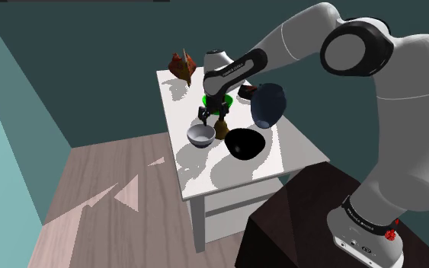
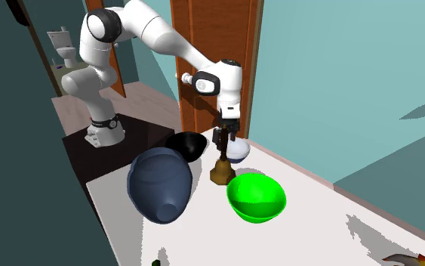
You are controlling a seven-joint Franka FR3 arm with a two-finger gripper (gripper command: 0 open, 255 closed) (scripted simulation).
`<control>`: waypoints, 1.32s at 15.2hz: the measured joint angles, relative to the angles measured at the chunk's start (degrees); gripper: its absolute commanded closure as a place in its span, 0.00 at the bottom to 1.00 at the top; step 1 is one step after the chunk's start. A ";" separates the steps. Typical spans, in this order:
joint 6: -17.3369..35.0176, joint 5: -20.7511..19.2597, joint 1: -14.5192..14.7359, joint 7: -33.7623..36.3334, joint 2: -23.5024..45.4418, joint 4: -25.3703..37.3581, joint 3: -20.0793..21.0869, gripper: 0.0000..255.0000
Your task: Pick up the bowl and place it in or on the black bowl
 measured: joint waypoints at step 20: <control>2.93 -0.20 -0.03 0.02 3.04 0.42 -0.16 1.00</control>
